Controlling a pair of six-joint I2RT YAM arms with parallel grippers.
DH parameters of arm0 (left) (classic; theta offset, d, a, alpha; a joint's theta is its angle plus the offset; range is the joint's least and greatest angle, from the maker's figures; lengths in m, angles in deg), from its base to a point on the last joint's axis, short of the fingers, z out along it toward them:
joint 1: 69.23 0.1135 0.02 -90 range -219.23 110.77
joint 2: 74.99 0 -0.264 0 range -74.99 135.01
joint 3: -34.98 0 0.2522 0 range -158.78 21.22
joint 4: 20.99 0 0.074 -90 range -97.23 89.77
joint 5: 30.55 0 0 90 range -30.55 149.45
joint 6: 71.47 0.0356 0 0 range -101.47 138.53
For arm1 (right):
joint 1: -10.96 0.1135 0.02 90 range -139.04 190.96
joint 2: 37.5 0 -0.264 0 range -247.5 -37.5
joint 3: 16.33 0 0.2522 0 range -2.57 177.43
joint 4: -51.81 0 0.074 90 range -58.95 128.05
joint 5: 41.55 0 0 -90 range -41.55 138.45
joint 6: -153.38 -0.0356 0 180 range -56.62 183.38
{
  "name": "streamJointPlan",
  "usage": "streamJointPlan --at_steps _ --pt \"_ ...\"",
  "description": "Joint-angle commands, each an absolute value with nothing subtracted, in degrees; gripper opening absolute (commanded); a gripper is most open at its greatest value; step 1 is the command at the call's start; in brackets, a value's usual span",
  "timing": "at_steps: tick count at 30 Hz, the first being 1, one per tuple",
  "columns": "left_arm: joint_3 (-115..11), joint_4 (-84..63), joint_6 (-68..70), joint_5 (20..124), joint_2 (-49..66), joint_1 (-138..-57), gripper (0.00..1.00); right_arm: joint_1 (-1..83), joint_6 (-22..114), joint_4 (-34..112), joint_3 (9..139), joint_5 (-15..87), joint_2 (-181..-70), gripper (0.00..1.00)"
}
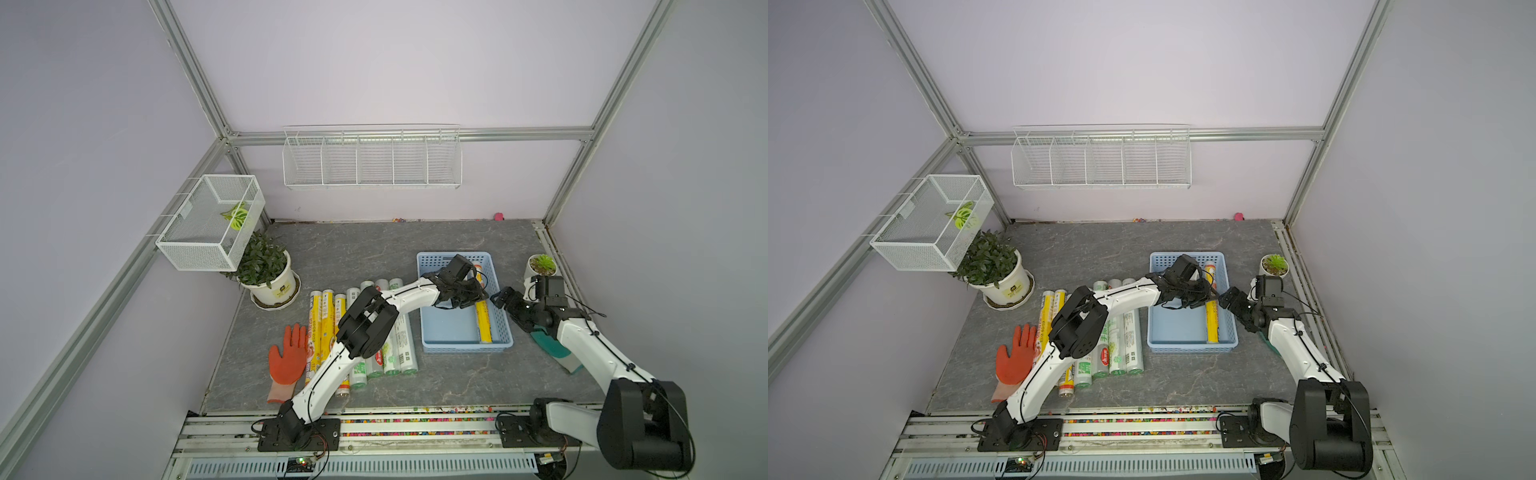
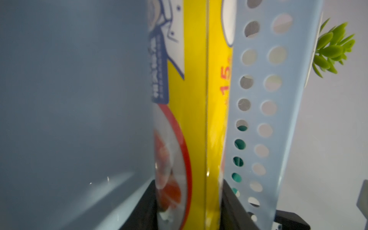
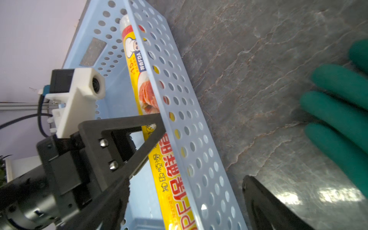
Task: Put the plastic wrap into the basket
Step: Place the plastic wrap in the basket.
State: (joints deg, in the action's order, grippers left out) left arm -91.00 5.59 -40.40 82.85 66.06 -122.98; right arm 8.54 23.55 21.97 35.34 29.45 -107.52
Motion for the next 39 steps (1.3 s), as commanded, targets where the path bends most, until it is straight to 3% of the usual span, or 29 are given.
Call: streamJointPlan --at_steps 1,8,17,24,29,33,35,39 --pt "-93.5 7.7 -41.9 83.3 66.4 -123.3 0.45 8.2 20.9 25.4 33.3 25.9 -107.7 0.94" --pt "-93.5 9.0 -45.6 84.0 65.6 -123.7 0.57 8.1 19.9 25.2 33.5 25.0 -107.0 0.93" --pt "-92.9 5.2 -47.6 87.4 65.8 -124.0 0.51 7.7 19.4 24.4 33.0 25.2 -105.2 0.93" --pt "-91.4 11.8 -41.0 82.1 59.4 -123.7 0.58 6.1 26.2 12.5 38.2 34.4 -101.6 0.94" --pt "-88.7 18.0 -31.3 75.4 51.4 -123.7 0.59 5.5 30.9 6.6 42.1 38.3 -96.4 0.94" --pt "-78.8 20.1 -24.7 65.0 40.5 -123.6 0.58 6.3 34.4 8.2 43.6 25.5 -94.8 0.92" --pt "-72.0 20.4 -23.5 58.8 34.0 -123.3 0.57 10.1 35.7 7.2 45.3 25.1 -95.3 0.91" --pt "-57.2 20.3 -23.9 46.9 20.1 -122.1 0.55 25.0 38.1 2.0 52.0 34.1 -100.3 0.91"
